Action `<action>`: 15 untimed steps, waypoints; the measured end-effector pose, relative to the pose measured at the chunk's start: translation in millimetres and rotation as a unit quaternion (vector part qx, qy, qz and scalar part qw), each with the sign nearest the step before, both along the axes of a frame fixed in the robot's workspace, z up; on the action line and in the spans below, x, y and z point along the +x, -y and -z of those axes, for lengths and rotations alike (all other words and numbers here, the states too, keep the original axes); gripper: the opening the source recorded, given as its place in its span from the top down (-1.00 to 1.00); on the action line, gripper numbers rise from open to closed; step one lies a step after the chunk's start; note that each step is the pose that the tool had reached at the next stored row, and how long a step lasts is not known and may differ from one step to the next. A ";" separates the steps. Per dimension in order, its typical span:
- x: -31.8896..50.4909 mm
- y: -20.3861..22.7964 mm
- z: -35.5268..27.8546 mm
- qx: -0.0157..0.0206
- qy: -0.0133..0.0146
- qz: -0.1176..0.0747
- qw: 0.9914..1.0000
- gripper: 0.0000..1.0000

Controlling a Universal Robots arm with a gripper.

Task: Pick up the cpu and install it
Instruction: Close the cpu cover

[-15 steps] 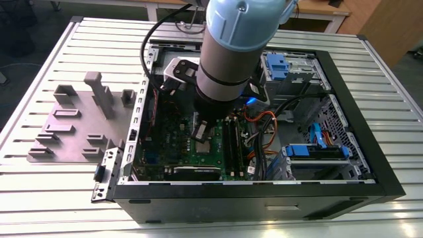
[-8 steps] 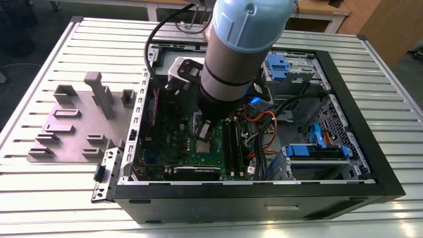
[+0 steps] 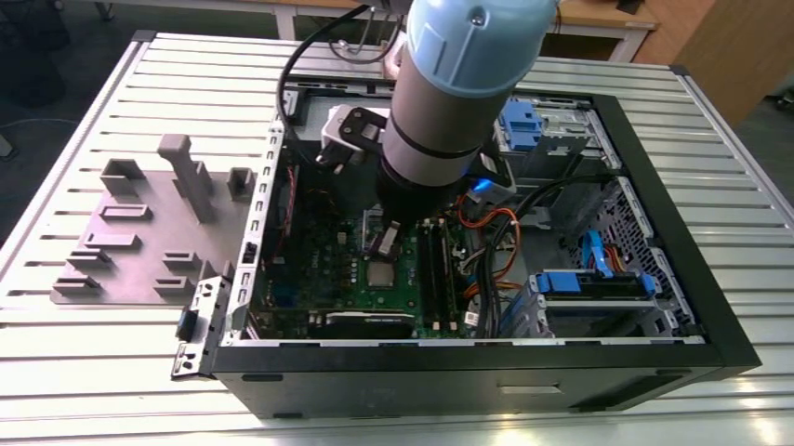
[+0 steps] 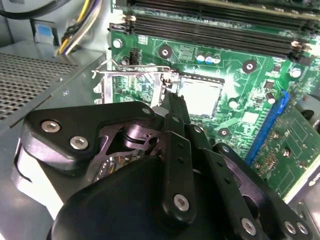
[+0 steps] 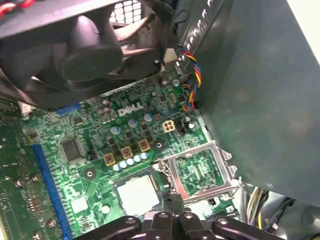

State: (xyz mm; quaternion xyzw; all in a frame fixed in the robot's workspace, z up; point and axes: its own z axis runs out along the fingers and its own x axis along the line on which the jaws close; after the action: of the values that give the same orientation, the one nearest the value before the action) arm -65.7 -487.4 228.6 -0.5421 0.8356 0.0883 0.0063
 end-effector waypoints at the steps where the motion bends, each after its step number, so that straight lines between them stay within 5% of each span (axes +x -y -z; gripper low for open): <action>1: 1.2 -0.2 0.3 0.002 0.000 0.000 1.000 0.79; 15: 2.6 -0.8 0.8 0.005 0.000 0.000 1.000 0.79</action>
State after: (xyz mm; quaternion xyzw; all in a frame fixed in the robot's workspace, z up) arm -63.2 -486.7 227.7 -0.5417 0.8355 0.0922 0.0087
